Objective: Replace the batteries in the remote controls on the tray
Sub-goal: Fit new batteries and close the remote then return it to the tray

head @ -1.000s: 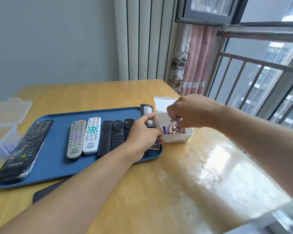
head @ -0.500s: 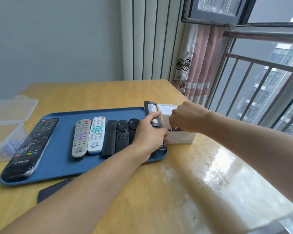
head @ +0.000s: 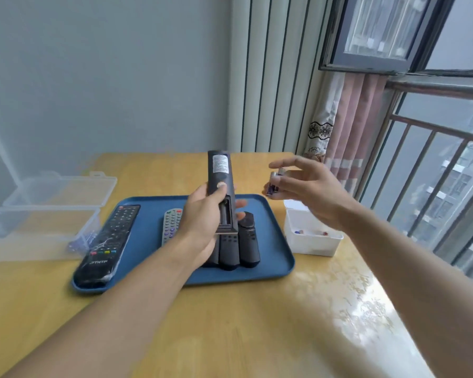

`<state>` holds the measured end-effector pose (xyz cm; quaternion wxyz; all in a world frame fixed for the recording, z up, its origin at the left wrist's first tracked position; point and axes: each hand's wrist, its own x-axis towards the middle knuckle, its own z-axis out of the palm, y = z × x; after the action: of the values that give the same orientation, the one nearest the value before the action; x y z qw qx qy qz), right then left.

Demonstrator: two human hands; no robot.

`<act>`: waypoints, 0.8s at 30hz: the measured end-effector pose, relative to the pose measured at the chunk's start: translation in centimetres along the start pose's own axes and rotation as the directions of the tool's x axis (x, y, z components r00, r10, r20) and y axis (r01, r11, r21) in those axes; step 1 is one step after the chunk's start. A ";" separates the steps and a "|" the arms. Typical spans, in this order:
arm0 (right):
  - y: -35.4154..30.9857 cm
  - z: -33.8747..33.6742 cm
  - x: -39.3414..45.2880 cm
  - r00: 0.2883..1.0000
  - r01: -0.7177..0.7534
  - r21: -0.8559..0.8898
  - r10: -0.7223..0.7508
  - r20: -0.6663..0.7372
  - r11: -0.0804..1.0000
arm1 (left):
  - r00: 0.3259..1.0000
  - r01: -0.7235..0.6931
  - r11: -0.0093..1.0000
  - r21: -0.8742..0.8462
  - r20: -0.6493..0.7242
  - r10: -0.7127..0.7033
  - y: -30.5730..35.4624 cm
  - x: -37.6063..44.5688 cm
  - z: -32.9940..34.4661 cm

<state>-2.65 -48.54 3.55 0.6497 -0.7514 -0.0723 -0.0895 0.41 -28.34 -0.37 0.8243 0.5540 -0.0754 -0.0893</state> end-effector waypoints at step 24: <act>4.4 13.8 -2.1 0.965 0.258 -0.134 -0.261 -0.007 0.957 | 0.991 -0.012 0.994 0.113 0.134 -0.003 -0.1 -1.9 -9.6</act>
<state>-3.09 -35.53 -3.11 0.5819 -0.7757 -0.1562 -0.1878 0.74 -19.29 -4.08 0.7848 0.5925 -0.1370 -0.1200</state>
